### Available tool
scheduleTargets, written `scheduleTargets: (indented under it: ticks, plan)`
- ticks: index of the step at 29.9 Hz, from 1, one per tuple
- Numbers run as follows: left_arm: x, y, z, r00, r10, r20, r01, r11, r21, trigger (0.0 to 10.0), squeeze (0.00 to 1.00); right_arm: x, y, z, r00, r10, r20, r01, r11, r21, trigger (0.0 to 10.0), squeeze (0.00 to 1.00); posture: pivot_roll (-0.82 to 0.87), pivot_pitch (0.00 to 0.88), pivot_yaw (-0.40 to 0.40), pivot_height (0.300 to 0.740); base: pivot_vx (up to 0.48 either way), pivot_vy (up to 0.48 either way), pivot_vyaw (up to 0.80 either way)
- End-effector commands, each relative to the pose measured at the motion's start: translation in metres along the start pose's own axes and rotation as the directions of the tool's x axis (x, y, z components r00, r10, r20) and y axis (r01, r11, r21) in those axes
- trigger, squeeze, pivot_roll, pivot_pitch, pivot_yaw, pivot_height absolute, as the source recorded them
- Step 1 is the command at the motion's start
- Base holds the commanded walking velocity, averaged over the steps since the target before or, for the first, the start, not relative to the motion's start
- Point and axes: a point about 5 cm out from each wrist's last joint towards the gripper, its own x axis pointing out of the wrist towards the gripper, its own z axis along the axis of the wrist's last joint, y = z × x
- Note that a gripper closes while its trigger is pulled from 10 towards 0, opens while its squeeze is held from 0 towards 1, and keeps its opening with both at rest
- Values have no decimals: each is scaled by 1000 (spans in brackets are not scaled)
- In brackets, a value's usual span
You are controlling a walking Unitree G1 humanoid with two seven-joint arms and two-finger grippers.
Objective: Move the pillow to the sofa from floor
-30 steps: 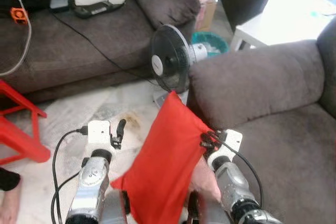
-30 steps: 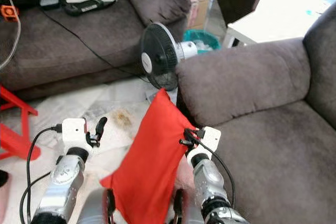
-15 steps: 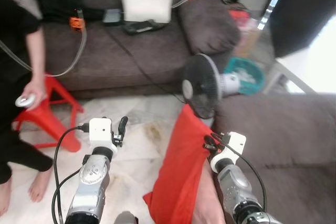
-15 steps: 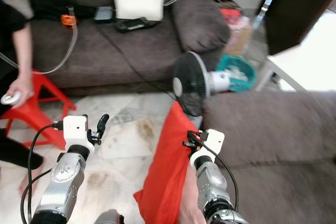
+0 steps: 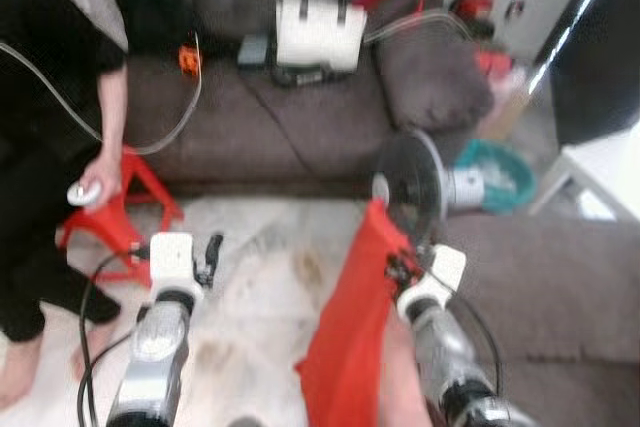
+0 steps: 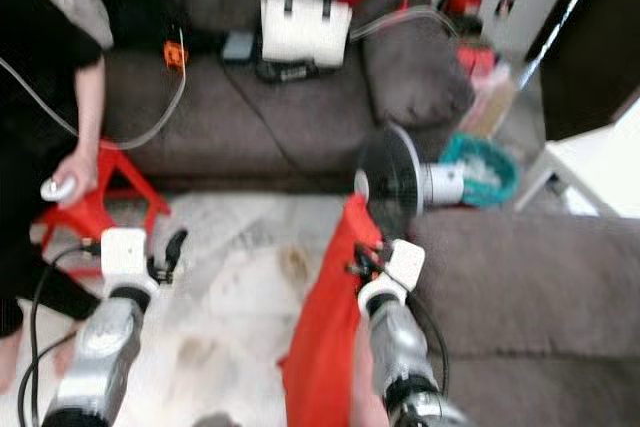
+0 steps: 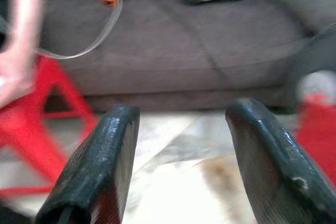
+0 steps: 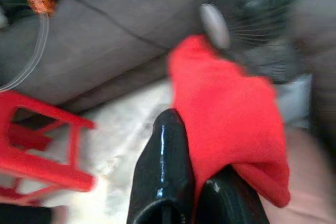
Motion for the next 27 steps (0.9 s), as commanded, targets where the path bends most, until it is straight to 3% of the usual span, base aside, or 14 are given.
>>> scheduleTargets:
  ticks: [1, 17, 27]
  plan:
    - [-4, 6, -5, 1000, 9, -20, -9, 1000, 11, 10000, 0, 6, 6, 22, 994, 18, 108, -17, 1000, -15, 10000, 0, 161, 64, -72, 726, 0, 0, 0]
    - [-5, 5, -7, 1000, 0, -25, 0, 1000, 15, 10000, 0, 7, 6, 22, 994, 11, 107, -10, 1000, -9, 10000, 0, 160, 69, -74, 726, -229, 0, 0]
    - [-4, 2, -6, 1000, -5, -18, 5, 1000, 4, 10000, 0, 5, 2, 22, 994, -6, 109, 6, 1000, -5, 10000, 0, 155, 61, -74, 726, 0, 0, 0]
